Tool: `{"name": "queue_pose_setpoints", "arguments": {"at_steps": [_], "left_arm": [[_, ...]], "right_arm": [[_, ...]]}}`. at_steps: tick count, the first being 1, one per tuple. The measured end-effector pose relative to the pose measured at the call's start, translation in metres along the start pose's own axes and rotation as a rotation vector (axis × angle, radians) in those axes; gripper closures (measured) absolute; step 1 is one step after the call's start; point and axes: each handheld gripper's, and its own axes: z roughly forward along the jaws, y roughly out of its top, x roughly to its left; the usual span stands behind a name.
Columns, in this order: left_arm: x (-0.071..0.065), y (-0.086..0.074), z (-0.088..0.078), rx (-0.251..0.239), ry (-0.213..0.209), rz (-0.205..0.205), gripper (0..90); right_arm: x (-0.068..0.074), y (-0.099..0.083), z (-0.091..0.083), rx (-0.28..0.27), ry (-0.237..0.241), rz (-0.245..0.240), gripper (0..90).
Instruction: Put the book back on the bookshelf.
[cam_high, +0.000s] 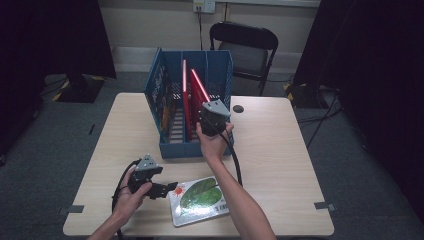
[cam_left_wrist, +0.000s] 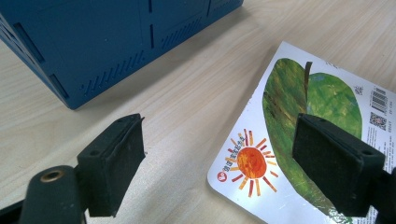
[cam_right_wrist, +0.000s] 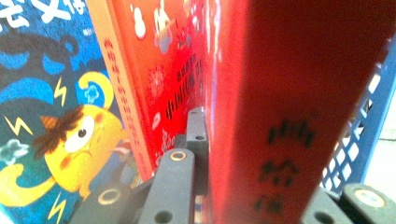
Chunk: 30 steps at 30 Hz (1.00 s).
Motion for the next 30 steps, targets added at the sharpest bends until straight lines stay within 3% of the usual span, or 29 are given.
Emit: {"name": "queue_pose_setpoints", "arguments": {"at_steps": [10,20,27,30], "left_arm": [[0.000,0.000,0.000,-0.001,0.000,0.000,16.7],[0.001,0.000,0.001,-0.005,-0.008,-0.003,16.7],[-0.001,0.001,0.002,0.002,-0.007,0.002,16.7],[-0.002,0.001,0.002,0.001,-0.007,0.003,16.7]], "right_arm": [[-0.001,0.018,0.017,-0.016,-0.020,-0.002,80.7],[0.005,0.015,0.040,-0.008,-0.032,-0.001,80.6],[0.002,0.008,0.034,0.031,-0.004,-0.010,79.1],[-0.001,0.006,0.027,0.056,0.039,-0.009,76.3]]}}
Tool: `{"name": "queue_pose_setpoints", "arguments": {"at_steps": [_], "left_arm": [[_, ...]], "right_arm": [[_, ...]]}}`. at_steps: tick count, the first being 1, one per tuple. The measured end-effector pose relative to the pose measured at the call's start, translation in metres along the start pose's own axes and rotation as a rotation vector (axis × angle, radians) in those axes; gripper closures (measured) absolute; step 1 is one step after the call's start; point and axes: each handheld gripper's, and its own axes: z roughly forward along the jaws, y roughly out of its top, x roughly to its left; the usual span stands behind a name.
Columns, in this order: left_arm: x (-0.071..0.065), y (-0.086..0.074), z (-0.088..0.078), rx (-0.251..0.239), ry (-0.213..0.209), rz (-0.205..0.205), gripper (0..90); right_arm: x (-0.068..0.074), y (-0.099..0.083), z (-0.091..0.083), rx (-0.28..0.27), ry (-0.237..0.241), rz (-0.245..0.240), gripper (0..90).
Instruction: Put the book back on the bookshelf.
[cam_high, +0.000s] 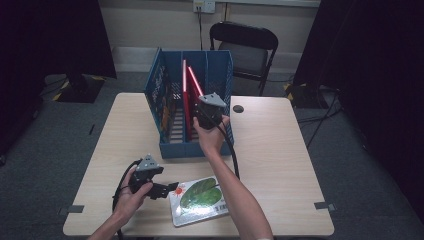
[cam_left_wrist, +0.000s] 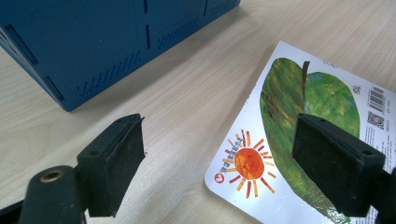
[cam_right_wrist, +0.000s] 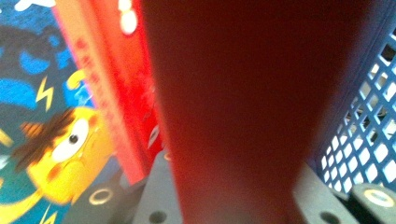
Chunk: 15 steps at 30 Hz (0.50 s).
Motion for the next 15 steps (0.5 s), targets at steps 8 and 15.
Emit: {"name": "queue_pose_setpoints", "arguments": {"at_steps": [8,15], "left_arm": [[0.001,0.000,-0.001,-0.001,0.003,-0.004,16.6],[0.002,-0.001,-0.001,-0.002,0.007,-0.011,16.6]], "right_arm": [[-0.001,-0.014,-0.017,0.025,0.071,0.006,71.4],[-0.002,-0.033,-0.026,0.062,0.107,-0.005,69.7]]}}
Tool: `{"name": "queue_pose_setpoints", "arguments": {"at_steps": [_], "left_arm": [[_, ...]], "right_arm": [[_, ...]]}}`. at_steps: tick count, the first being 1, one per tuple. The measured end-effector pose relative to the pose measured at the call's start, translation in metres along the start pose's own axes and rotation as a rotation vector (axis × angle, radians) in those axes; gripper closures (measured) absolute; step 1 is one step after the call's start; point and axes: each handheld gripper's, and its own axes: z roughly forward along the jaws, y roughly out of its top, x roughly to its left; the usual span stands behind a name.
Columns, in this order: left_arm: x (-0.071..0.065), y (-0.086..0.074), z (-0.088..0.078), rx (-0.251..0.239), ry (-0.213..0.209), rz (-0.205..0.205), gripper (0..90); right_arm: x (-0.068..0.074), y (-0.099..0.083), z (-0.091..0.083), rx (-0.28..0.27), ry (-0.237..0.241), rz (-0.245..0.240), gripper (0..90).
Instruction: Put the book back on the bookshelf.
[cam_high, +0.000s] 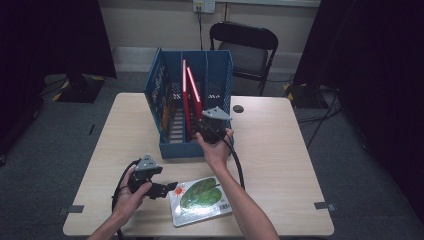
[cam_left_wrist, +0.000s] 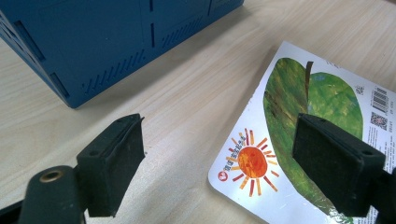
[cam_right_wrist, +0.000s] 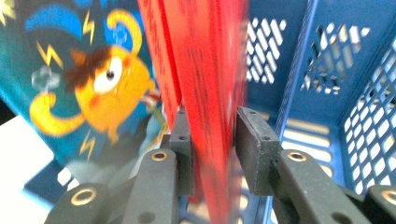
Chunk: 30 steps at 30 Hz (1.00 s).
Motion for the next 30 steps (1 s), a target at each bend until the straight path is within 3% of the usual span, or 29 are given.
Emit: {"name": "queue_pose_setpoints", "arguments": {"at_steps": [6,13,20,30], "left_arm": [[-0.001,0.000,0.001,0.001,0.001,0.008,16.6],[0.000,0.000,0.001,0.005,-0.002,0.004,16.6],[0.000,0.000,0.001,0.001,-0.003,0.003,16.6],[0.000,0.001,0.001,0.002,-0.005,0.005,16.5]], "right_arm": [[-0.002,-0.016,0.005,0.049,0.006,0.004,70.9],[0.010,-0.008,0.013,0.049,-0.020,0.006,70.9],[0.020,-0.005,0.022,0.065,-0.013,-0.007,69.3],[0.022,0.002,0.030,0.072,-0.002,-0.032,66.8]]}}
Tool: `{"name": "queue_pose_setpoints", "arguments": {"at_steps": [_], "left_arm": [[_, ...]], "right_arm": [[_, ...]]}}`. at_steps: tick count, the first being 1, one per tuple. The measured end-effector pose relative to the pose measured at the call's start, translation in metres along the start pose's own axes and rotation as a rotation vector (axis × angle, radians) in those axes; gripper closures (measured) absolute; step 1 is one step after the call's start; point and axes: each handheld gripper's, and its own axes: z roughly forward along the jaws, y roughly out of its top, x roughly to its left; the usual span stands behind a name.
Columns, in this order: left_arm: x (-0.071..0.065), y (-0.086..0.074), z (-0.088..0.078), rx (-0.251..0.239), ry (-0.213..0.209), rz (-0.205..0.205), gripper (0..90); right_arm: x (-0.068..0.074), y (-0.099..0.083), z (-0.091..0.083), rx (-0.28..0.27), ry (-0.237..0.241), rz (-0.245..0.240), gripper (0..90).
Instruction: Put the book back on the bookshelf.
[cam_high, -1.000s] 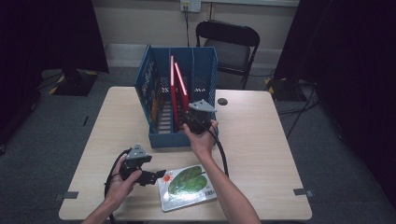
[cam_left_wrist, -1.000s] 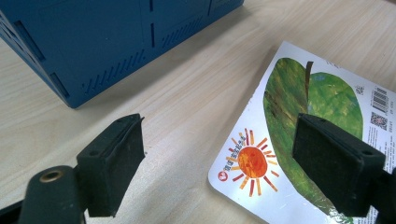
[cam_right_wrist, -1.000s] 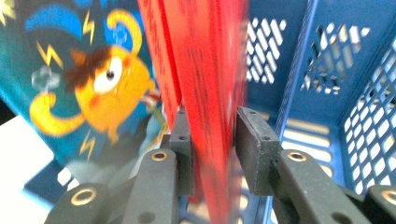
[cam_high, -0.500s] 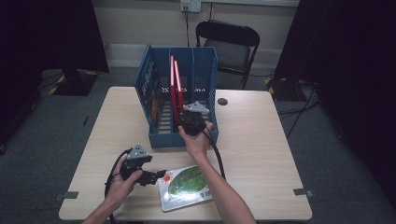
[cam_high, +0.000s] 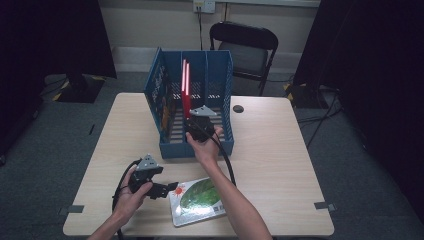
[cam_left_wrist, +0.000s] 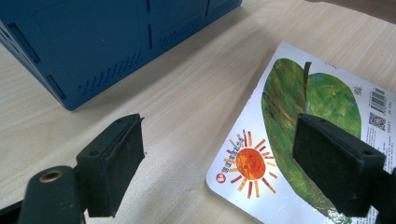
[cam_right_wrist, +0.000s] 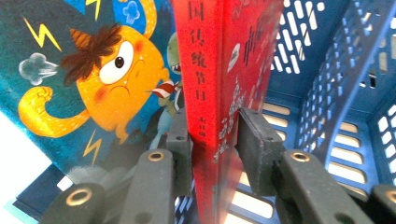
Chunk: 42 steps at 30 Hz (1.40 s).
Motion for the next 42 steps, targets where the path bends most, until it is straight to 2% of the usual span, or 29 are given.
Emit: {"name": "queue_pose_setpoints", "arguments": {"at_steps": [8,15,19,23,24,36,42], "left_arm": [[0.000,0.000,0.000,-0.002,-0.001,0.000,16.5],[0.001,0.000,-0.001,-0.002,-0.002,0.000,16.5],[0.000,0.000,0.000,0.003,0.000,-0.006,16.5],[-0.002,0.000,0.000,0.002,0.002,0.003,16.6],[-0.002,0.000,0.000,0.004,0.001,0.004,16.5],[0.000,-0.001,-0.001,0.002,0.004,-0.002,16.5],[0.000,0.000,0.000,0.001,0.006,0.005,16.6]], "right_arm": [[0.002,0.001,0.004,0.008,0.002,0.002,64.6],[-0.002,-0.001,-0.002,0.010,0.061,-0.029,60.6],[-0.003,-0.003,-0.011,0.014,0.081,-0.071,66.2],[-0.007,-0.007,-0.012,0.041,0.083,-0.077,70.4],[-0.008,-0.008,-0.011,0.042,0.095,-0.069,71.8],[-0.018,-0.001,-0.004,0.059,0.100,-0.112,73.6],[-0.022,0.002,0.000,0.063,0.102,-0.113,74.2]]}}
